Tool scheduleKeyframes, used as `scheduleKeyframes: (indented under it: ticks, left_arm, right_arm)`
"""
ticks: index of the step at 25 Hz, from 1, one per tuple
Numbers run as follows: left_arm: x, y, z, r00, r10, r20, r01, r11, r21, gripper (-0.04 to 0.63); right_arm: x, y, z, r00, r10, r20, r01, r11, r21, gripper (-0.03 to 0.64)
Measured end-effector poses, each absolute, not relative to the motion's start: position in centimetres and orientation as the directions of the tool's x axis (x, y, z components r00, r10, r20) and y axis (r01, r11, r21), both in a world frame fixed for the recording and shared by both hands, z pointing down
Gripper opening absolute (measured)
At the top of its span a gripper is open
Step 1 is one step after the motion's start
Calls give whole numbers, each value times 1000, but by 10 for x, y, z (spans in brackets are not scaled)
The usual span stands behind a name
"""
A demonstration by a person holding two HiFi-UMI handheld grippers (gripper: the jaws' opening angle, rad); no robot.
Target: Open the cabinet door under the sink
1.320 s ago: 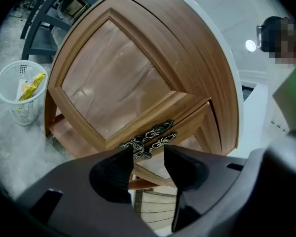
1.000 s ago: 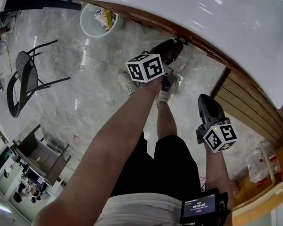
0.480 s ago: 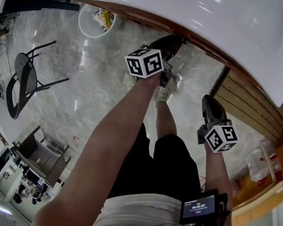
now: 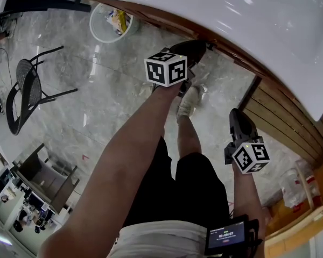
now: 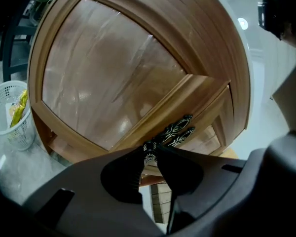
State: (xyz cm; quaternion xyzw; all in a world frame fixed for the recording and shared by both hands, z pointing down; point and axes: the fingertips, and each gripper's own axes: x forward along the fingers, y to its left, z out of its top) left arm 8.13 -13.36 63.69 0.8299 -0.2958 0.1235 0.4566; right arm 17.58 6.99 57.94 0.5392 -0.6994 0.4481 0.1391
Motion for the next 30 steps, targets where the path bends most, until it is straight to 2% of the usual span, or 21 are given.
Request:
scheduleKeyframes:
  ticks: [5,17,30]
  left_arm:
    - [75,-123,636,785,-369,498,-619,-483,619,86]
    - [50,-99,631,763,-385,519,-645,-500,578,84]
    - [33,-82,630,750,-357,556,-642,-595,484,84]
  right_arm:
    - [171,65,578,-397,-624,673,-876,38,-481,14]
    - [153,51,571,-440,-611,658,-866,94,-491,14]
    - [137,60,579,-472,-570,673,-859,125,-497,14]
